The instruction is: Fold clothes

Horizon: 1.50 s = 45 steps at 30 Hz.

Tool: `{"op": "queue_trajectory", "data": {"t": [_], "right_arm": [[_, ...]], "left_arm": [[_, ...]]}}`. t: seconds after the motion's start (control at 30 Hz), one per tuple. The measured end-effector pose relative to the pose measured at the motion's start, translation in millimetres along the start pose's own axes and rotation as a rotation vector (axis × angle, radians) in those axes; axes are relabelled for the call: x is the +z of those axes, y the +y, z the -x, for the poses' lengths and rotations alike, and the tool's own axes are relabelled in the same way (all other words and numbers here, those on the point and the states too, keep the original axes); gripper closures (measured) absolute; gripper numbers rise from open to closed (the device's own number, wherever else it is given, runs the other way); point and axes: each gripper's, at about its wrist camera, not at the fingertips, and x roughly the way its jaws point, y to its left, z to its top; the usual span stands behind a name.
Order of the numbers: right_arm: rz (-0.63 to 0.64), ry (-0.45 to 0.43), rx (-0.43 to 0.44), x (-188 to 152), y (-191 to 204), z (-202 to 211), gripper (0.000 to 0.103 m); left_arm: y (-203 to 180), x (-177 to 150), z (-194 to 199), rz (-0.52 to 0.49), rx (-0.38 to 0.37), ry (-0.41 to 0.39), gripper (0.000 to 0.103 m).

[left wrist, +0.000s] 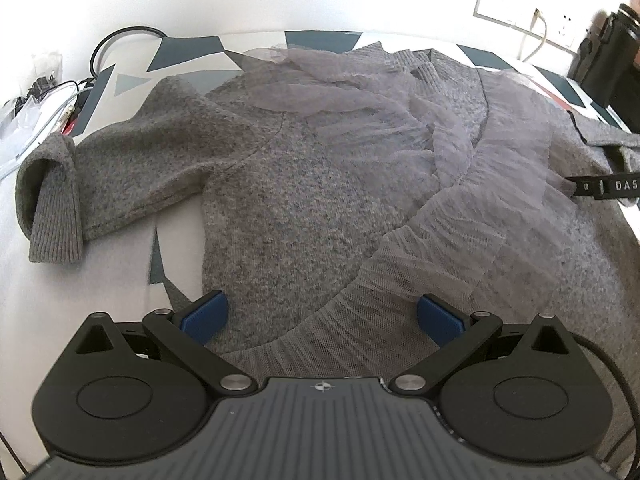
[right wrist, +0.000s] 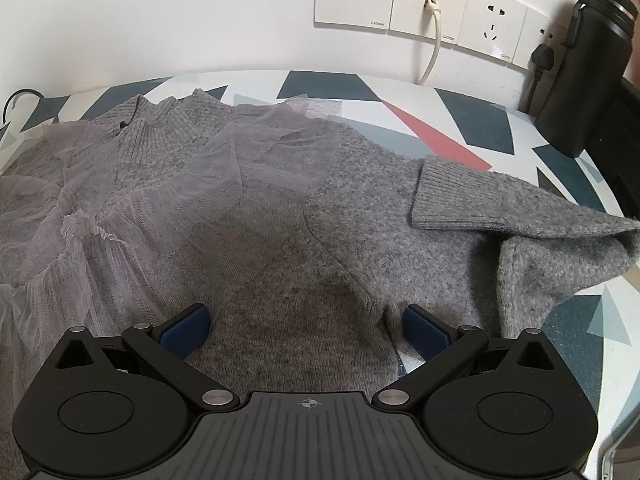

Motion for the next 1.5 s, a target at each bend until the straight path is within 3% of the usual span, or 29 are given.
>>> {"op": "queue_trajectory", "data": {"t": [0.47, 0.87, 0.97, 1.07, 1.23, 1.33, 1.5], "right_arm": [[0.014, 0.012, -0.001, -5.2, -2.5, 4.9, 0.001], [0.023, 0.055, -0.012, -10.2, -6.6, 12.3, 0.001], [0.025, 0.068, -0.031, -8.2, -5.0, 17.1, 0.001], [0.017, 0.023, -0.01, -4.5, -1.8, 28.1, 0.001], [-0.009, -0.033, 0.02, 14.1, 13.4, 28.9, 0.001], [-0.019, -0.063, 0.034, 25.7, 24.0, 26.6, 0.002], [-0.005, -0.077, 0.033, 30.9, 36.4, 14.7, 0.002]], "left_arm": [[-1.6, -0.6, -0.2, 0.004, 0.011, 0.002, 0.0], [9.6, -14.4, 16.7, 0.003, -0.077, 0.052, 0.0], [17.7, -16.2, 25.4, 0.053, -0.119, 0.056, 0.0], [33.2, -11.1, 37.4, 0.164, -0.167, 0.011, 0.0], [44.2, 4.1, 36.3, 0.202, -0.122, -0.055, 0.0], [49.6, 10.5, 23.7, 0.217, -0.08, -0.043, 0.0], [46.4, 12.8, 4.9, 0.16, -0.025, 0.009, 0.0]]}}
